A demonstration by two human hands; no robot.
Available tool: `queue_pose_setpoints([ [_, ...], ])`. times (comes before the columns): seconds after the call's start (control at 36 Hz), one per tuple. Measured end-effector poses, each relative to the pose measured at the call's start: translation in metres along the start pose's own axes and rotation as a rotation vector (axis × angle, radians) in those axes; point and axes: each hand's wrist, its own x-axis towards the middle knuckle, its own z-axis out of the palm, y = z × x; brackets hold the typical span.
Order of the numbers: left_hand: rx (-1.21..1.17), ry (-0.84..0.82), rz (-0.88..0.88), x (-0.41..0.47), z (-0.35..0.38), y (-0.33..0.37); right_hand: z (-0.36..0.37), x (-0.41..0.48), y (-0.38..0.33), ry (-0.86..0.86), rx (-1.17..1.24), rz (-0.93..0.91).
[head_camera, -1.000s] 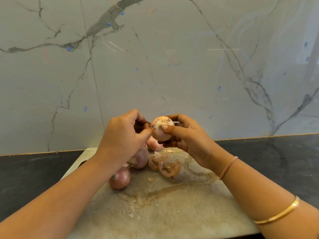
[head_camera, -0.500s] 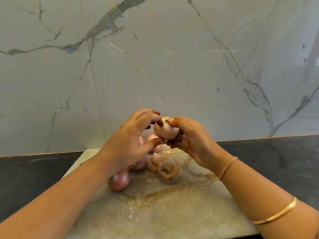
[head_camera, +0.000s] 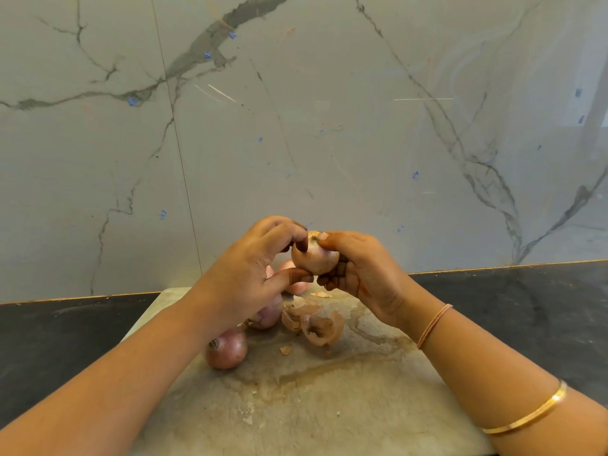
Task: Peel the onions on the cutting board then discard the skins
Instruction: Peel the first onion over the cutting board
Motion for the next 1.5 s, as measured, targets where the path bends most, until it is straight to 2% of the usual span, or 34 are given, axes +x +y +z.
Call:
queue_pose_setpoints([
  [0.42,-0.004,-0.025,-0.033,0.0,0.0,-0.003,0.001,0.001,0.0,-0.002,-0.036,-0.002],
  [0.61,-0.024,0.027,-0.033,0.0,0.0,0.0,0.0,0.0,-0.002,0.01,0.028,0.02],
  [0.83,0.05,-0.044,-0.025,-0.001,0.0,0.003,0.001,0.0,-0.002,0.019,0.008,0.044],
  [1.22,0.084,-0.025,-0.015,-0.001,0.001,0.001,0.001,0.0,-0.001,0.014,0.07,0.068],
  [1.36,0.078,0.049,-0.026,-0.001,0.002,0.001,0.001,0.001,0.0,0.021,0.142,0.061],
  [1.5,-0.074,0.184,-0.228,0.002,0.0,0.012,0.001,0.003,0.002,0.04,0.172,0.042],
])
